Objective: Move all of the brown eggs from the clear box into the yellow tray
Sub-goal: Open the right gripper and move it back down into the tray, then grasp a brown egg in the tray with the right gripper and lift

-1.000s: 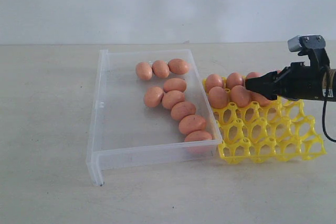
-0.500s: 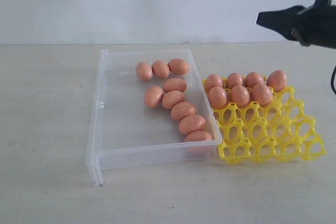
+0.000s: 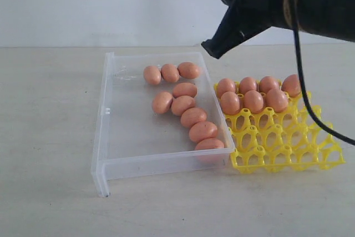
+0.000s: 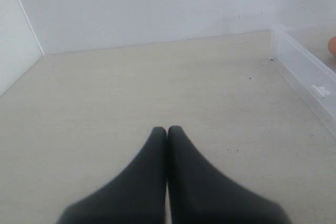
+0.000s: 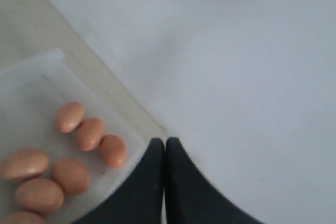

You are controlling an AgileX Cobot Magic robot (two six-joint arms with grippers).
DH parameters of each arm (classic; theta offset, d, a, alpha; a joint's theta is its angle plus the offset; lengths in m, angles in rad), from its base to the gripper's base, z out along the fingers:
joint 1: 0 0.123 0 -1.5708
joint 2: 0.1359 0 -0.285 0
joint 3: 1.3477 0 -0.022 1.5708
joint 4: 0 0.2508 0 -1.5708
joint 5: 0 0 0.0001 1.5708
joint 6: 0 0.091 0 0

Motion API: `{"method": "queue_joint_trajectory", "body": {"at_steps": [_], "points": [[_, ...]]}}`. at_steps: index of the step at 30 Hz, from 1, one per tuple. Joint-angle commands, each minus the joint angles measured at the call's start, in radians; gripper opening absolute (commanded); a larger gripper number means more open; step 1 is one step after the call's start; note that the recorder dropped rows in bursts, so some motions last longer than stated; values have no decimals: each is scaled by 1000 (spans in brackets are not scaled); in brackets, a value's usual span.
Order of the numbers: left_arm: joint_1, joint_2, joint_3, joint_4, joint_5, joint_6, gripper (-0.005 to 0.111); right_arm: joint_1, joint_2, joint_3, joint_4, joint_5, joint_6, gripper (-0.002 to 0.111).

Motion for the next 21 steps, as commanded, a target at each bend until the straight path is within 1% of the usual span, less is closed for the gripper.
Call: {"method": "queue_joint_trajectory", "body": {"at_steps": [1,2,3,4,5,6,7,8,9,10,11,12,13,14,15,16,17,21], "points": [[-4,3,0,2,-3,-4,-4,53,108,-125,502,63,-325,-1],[-4,3,0,2,-3,-4,-4,58,174,-202,829,101,-595,-1],[-4,3,0,2,-3,-4,-4,59,214,-259,1019,170,-781,-1],[-4,3,0,2,-3,-4,-4,59,302,-404,1314,409,-1170,-1],[-4,3,0,2,-3,-4,-4,59,360,-487,1421,559,-1322,-1],[-4,3,0,2,-3,-4,-4,59,468,-630,1517,801,-1477,-1],[-4,3,0,2,-3,-4,-4,59,525,-703,1533,904,-1525,-1],[-4,3,0,2,-3,-4,-4,59,618,-813,1537,965,-1598,-1],[-4,3,0,2,-3,-4,-4,54,688,-874,1546,965,-1626,-1],[-4,3,0,2,-3,-4,-4,54,713,-887,1557,965,-1626,0],[-4,3,0,2,-3,-4,-4,54,750,-892,1600,912,-1675,6],[-4,3,0,2,-3,-4,-4,54,767,-892,1638,896,-1743,13],[-4,3,0,2,-3,-4,-4,53,792,-892,1689,896,-1877,27],[-4,3,0,2,-3,-4,-4,53,802,-892,1698,898,-1929,36],[-4,3,0,2,-3,-4,-4,52,816,-892,1694,892,-2006,51],[-4,3,0,2,-3,-4,-4,47,820,-892,1694,883,-2031,56],[-4,3,0,2,-3,-4,-4,43,824,-892,1698,870,-2046,59],[-4,3,0,2,-3,-4,-4,-2,837,-892,1682,839,-2075,59]]}}
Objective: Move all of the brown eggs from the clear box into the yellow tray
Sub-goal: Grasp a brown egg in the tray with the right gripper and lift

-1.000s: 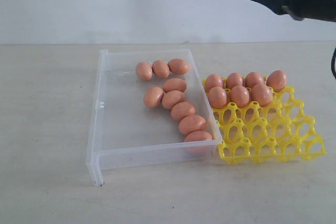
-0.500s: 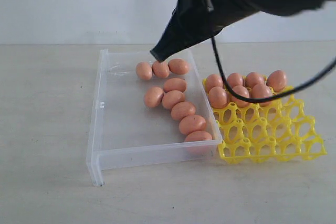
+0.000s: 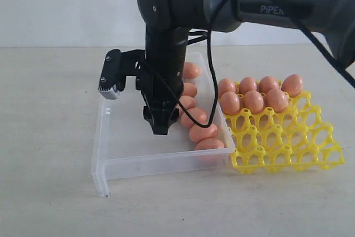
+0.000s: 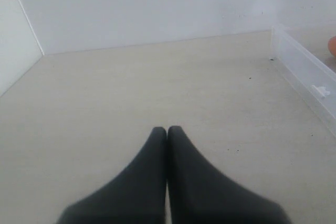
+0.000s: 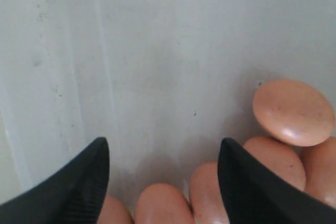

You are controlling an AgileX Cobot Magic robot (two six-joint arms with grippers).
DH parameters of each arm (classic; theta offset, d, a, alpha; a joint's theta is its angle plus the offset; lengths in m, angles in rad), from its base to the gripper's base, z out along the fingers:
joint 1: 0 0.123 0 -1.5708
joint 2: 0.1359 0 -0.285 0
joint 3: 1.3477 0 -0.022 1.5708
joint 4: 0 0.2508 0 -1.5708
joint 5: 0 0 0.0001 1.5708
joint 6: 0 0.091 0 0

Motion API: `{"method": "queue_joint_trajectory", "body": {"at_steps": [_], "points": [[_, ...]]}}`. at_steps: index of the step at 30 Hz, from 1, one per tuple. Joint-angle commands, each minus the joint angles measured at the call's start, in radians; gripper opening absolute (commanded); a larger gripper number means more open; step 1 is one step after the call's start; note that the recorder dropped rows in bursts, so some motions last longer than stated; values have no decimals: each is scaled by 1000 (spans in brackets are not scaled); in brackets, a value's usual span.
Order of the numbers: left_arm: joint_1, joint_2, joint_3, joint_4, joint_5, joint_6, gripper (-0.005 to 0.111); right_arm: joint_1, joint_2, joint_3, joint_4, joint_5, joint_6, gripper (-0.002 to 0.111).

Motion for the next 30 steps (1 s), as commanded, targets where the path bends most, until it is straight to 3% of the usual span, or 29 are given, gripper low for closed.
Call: {"method": "queue_joint_trajectory", "body": {"at_steps": [1,11,16,27,28,30], "points": [[-4,3,0,2,-3,-4,-4,-59,6,-10,-31,-23,-54,59],[-4,3,0,2,-3,-4,-4,-186,22,-10,41,7,-87,59],[-4,3,0,2,-3,-4,-4,-191,50,-10,88,-18,-163,59],[-4,3,0,2,-3,-4,-4,-195,163,-10,86,-59,-94,59],[-4,3,0,2,-3,-4,-4,-195,169,-10,83,-68,-42,56],[-4,3,0,2,-3,-4,-4,-195,169,-10,77,-95,14,38]]}}
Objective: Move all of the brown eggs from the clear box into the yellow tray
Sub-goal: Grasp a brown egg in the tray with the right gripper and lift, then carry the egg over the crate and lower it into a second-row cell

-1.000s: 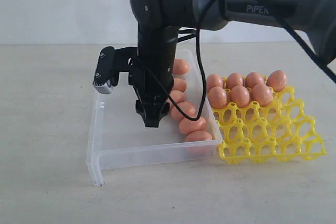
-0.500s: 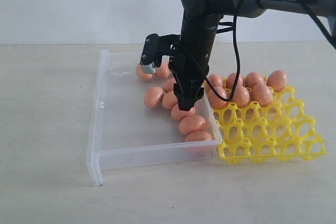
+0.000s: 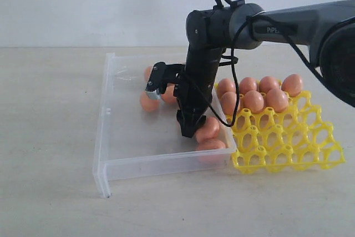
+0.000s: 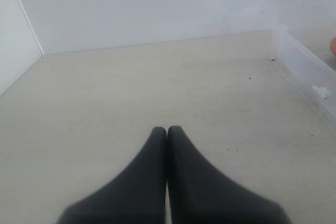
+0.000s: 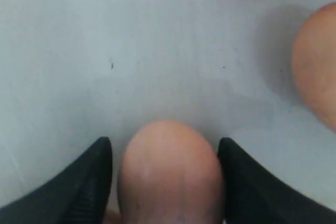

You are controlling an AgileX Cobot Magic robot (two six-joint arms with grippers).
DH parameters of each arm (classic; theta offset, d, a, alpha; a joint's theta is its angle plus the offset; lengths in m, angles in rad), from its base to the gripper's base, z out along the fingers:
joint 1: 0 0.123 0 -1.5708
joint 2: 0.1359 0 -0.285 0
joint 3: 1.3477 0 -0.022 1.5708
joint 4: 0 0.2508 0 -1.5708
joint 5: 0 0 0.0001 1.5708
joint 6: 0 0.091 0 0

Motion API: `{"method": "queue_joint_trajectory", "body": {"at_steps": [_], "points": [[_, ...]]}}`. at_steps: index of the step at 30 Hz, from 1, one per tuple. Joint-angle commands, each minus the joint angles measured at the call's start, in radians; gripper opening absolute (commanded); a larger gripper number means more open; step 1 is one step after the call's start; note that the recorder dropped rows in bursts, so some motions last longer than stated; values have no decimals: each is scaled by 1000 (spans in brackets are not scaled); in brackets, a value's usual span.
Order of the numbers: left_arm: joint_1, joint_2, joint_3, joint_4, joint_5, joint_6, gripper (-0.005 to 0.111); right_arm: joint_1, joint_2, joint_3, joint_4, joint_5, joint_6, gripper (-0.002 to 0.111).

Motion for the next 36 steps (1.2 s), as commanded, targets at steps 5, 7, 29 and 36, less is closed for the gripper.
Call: {"method": "queue_joint_trajectory", "body": {"at_steps": [5,7,29,36], "points": [[-4,3,0,2,-3,-4,-4,-8,0,-2,-57,-21,110,0],[-4,3,0,2,-3,-4,-4,-8,-3,-3,1,-21,187,0],[-4,3,0,2,-3,-4,-4,67,-399,160,1153,-255,92,0],[-4,3,0,2,-3,-4,-4,195,-684,677,1605,-945,-619,0]]}}
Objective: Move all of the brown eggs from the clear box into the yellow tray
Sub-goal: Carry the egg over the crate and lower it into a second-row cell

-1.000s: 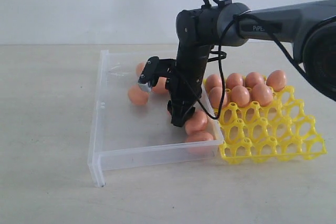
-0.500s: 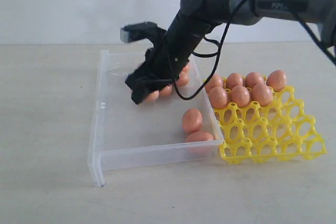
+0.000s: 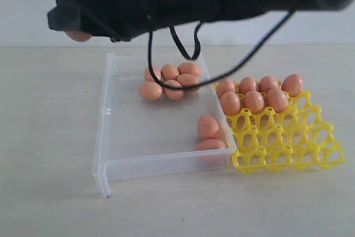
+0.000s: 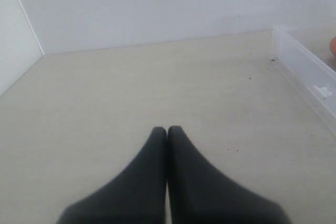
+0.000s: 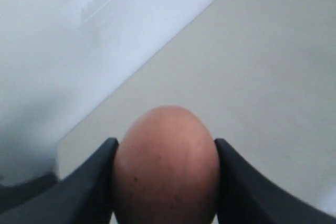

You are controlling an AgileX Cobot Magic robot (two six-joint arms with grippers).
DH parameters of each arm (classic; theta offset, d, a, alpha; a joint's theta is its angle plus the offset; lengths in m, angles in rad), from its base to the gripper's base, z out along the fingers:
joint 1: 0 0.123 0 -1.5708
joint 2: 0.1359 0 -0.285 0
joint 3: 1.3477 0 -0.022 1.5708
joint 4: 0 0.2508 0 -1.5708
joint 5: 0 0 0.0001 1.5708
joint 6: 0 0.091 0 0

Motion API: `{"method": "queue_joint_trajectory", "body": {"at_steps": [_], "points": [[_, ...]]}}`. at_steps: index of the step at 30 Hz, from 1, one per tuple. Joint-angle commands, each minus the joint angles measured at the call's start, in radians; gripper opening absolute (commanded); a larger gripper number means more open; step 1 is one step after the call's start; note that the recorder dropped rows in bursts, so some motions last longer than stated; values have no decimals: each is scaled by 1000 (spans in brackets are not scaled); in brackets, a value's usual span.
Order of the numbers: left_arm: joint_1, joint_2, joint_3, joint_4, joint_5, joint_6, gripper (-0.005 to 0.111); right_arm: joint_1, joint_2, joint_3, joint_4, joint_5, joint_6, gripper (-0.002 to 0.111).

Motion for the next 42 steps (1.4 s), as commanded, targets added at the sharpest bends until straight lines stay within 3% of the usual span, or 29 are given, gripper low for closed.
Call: {"method": "queue_joint_trajectory", "body": {"at_steps": [1,4,6,9,11,13,16,18,21,23,26,35,42], "points": [[-4,3,0,2,-3,-4,-4,88,-189,266,156,-595,-409,0],[-4,3,0,2,-3,-4,-4,112,-274,363,143,-884,-559,0],[-4,3,0,2,-3,-4,-4,99,-294,404,12,-1090,-544,0],[-4,3,0,2,-3,-4,-4,1,-273,450,-204,-1386,-340,0],[-4,3,0,2,-3,-4,-4,-130,-248,457,-291,-1488,-131,0],[-4,3,0,2,-3,-4,-4,-292,-244,454,-370,-1417,130,0],[-4,3,0,2,-3,-4,-4,-541,-237,454,-611,-1110,770,0],[-4,3,0,2,-3,-4,-4,-696,-212,454,-1037,-967,1401,0],[-4,3,0,2,-3,-4,-4,-852,-146,456,-1830,-1123,2124,0],[-4,3,0,2,-3,-4,-4,-952,-99,456,-2204,-1436,2328,0],[-4,3,0,2,-3,-4,-4,-1043,-34,456,-2421,-1768,2441,0],[-4,3,0,2,-3,-4,-4,-1073,27,563,-2698,-1768,2347,0],[-4,3,0,2,-3,-4,-4,-1073,264,499,-2900,-1768,2367,0]]}}
